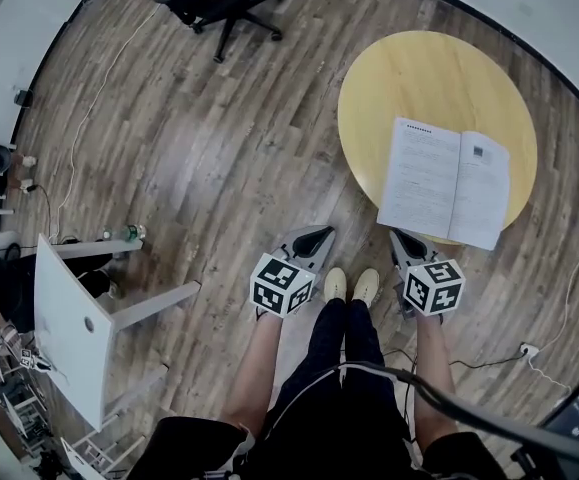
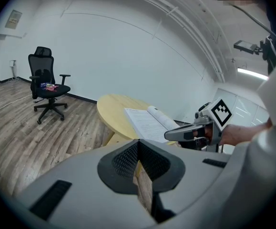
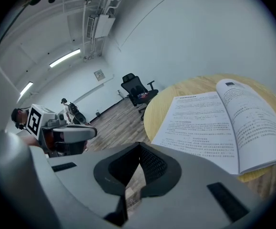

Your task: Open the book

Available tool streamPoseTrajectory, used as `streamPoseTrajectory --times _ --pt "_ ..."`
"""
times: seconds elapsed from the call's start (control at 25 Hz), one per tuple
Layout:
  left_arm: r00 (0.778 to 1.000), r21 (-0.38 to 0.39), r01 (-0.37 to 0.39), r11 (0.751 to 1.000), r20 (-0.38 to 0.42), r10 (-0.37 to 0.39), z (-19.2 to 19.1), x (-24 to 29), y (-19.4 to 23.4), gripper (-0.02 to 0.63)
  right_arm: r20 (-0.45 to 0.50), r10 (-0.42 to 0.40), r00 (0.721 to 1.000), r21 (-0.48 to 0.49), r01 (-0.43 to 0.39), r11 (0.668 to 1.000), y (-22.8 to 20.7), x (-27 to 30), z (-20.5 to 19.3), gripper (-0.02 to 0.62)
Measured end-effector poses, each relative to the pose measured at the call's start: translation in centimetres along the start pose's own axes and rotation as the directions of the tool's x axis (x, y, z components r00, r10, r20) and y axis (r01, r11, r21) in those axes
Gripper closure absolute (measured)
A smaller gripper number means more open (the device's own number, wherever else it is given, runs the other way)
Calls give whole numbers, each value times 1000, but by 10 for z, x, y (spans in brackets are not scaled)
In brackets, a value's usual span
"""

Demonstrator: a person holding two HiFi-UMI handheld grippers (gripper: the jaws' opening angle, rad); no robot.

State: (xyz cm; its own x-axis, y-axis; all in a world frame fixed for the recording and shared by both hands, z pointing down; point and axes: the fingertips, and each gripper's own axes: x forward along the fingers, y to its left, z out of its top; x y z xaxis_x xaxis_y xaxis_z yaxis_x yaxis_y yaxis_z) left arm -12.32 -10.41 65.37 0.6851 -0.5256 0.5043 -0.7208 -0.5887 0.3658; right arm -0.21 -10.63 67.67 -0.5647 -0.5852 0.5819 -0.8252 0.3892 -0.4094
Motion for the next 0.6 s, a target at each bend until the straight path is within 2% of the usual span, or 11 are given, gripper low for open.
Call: streamPoseTrajectory --times 0.36,0.4,0.44,0.52,0.6 --pt "1000 -22 13 1000 -5 -14 -3 0 4 607 -37 -81 996 -5 81 997 -4 17 7 598" --pt "1000 -23 12 1000 -5 -12 -2 0 6 607 -44 -80 996 -1 80 997 -3 20 7 573" --pt "1000 -25 11 1000 -3 -11 -1 1 9 607 -58 -79 995 6 80 997 -3 24 5 453" --pt "1000 -30 9 1000 -1 -10 0 1 14 607 -86 -100 991 1 101 995 -4 31 2 357" --pt "1000 -35 7 999 -1 -7 1 1 18 607 -103 -139 985 -32 136 990 -5 36 -1 353"
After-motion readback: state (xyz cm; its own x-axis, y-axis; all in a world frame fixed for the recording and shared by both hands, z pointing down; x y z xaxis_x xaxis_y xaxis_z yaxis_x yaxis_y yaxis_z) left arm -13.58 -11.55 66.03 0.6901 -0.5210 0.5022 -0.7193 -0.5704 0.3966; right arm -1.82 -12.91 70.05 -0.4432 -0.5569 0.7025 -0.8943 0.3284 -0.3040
